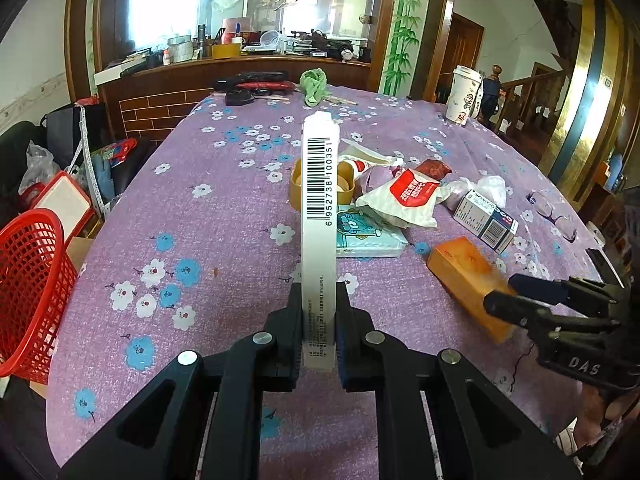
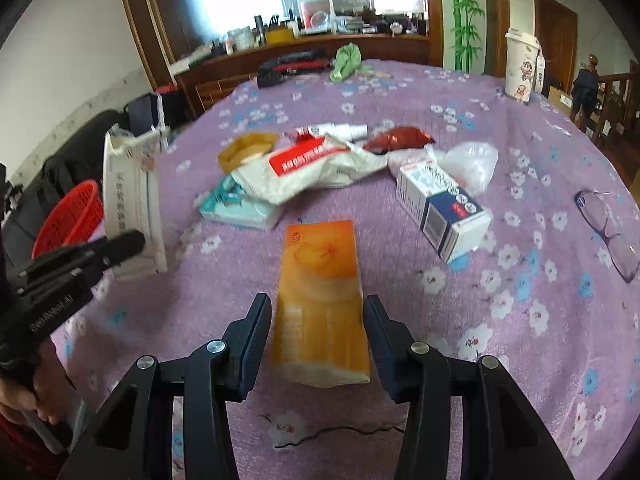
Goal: Collect trash
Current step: 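Grasp the orange box with the right gripper while the left holds the strip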
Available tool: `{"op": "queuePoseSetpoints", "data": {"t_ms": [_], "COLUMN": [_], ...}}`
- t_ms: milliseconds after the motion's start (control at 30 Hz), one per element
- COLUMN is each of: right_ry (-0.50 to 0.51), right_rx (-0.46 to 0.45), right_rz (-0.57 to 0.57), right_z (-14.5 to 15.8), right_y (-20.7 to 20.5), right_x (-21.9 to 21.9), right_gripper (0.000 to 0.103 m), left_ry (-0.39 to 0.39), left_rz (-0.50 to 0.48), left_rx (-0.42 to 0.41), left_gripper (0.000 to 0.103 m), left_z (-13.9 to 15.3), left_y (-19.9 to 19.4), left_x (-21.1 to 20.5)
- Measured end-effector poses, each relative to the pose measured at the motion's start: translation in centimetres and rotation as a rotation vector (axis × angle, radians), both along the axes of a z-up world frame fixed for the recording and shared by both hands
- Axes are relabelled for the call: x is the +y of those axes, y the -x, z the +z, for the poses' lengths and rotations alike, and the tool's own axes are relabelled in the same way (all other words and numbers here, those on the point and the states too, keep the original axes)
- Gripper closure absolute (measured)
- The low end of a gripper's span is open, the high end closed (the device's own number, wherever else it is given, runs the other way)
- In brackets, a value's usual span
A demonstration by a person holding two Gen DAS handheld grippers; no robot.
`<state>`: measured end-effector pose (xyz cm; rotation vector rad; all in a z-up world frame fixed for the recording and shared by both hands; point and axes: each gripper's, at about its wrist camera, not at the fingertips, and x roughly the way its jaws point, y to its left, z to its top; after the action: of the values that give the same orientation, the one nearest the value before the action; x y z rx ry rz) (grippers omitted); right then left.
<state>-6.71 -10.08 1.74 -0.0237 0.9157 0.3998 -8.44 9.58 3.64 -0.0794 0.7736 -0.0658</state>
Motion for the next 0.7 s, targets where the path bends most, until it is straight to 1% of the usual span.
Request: {"op": "queuePoseSetpoints", "data": {"t_ms": [133, 200, 400, 433, 500, 567, 700], "right_ry": [0.045, 0.052, 0.074, 0.069, 0.058, 0.036, -0.001], "right_rx": [0.014, 0.017, 0.021, 0.024, 0.04, 0.042, 0.001], "right_rz": [0.011, 0.011, 0.034, 0.037, 0.052, 0.055, 0.051], "right_z": [-0.3, -0.5, -1.0, -1.2, -1.5, -1.6, -0.5], "right_y": [-0.3, -0.6, -0.8, -0.8, -0.8, -0.8, -0.4], "right_x": [0.5, 0.6, 1.6, 1.7, 1.7, 1.6, 1.1], "right_gripper": [0.051, 0.044, 0.041, 0.044, 0.074, 0.078, 0.079], "left_ry": [-0.002, -0.002, -0.002, -0.001, 0.0, 0.0, 0.006], "left_rz": [-0.003, -0.003, -0.002, -0.003, -0.002, -0.001, 0.003], "left_rx": [0.001, 0.001, 0.005, 0.006, 0.006, 0.007, 0.005], "left_gripper": [0.09, 0.09, 0.09, 0.09, 0.09, 0.09, 0.09], "left_z": [-0.1, -0.1, -0.3, -0.3, -0.3, -0.4, -0.3], "left_y": [0.0, 0.1, 0.1, 0.1, 0.1, 0.1, 0.1], "left_x": [-0.1, -0.1, -0.1, -0.1, 0.0, 0.0, 0.2]}}
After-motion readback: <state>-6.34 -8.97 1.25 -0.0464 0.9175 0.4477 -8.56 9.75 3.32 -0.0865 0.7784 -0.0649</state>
